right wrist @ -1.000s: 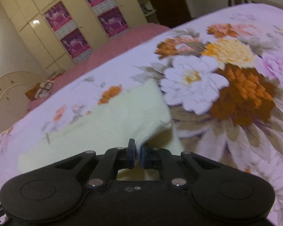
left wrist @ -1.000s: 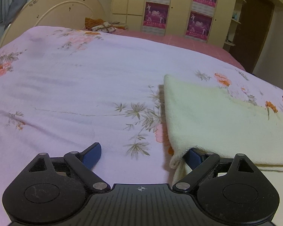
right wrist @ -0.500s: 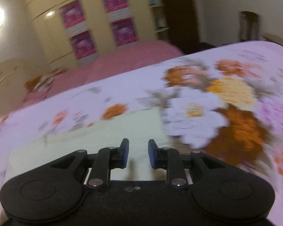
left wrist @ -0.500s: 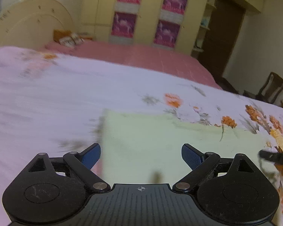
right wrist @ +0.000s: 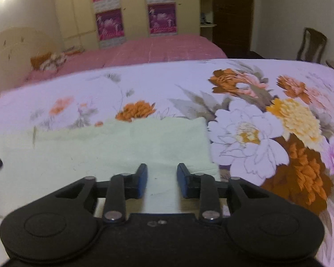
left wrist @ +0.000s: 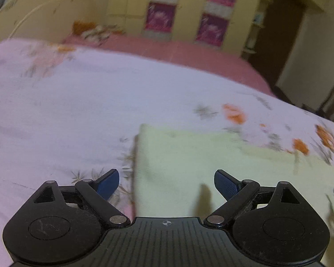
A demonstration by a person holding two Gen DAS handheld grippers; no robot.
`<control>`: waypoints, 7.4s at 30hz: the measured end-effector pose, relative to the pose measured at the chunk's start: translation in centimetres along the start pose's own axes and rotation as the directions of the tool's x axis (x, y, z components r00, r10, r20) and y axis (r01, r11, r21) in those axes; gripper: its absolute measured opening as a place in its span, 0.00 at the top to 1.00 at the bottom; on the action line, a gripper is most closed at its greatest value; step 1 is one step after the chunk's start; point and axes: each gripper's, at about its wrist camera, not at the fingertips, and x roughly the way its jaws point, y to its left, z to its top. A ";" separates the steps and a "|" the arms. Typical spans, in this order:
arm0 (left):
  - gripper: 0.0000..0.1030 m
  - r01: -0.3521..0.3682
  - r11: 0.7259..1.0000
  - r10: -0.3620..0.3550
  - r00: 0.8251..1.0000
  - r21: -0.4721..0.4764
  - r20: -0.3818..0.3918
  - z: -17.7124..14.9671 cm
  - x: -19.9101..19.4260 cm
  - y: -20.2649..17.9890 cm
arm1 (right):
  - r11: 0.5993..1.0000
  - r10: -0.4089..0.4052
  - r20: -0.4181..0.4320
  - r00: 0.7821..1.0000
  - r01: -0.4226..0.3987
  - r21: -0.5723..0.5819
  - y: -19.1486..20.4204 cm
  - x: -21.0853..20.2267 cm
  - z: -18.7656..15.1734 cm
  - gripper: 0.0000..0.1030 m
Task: Fold small clothes
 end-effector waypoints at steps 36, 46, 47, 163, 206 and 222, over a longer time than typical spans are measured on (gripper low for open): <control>0.03 0.060 0.975 -0.040 0.995 0.214 -0.097 -10.0 -6.7 -7.2 | 0.972 0.149 -0.148 0.978 -0.173 -0.162 5.7 -7.1 -7.2 0.66; 0.00 0.022 0.981 -0.002 0.995 0.195 -0.104 -10.4 -7.2 -6.5 | 0.983 0.035 -0.152 0.988 -0.061 -0.173 0.5 -7.9 -8.8 0.65; 0.00 0.015 0.982 0.005 0.995 0.191 -0.103 -10.4 -7.1 -6.6 | 0.983 0.038 -0.152 0.988 -0.064 -0.169 0.0 -8.0 -8.9 0.65; 0.00 0.130 0.953 -0.069 0.972 0.272 -0.223 -24.5 -25.9 2.1 | 0.986 -0.039 -0.229 0.973 0.000 -0.165 1.6 -25.0 -23.6 0.09; 0.74 0.301 0.954 -0.285 0.903 0.001 -0.321 -24.5 -27.6 5.7 | 0.999 0.002 -0.226 0.974 -0.012 -0.043 -2.6 -27.0 -23.8 0.30; 0.92 0.398 0.913 -0.372 0.901 0.085 -0.224 -21.3 -28.4 2.7 | 0.982 0.178 -0.295 0.939 -0.188 -0.008 -2.4 -27.3 -21.8 0.93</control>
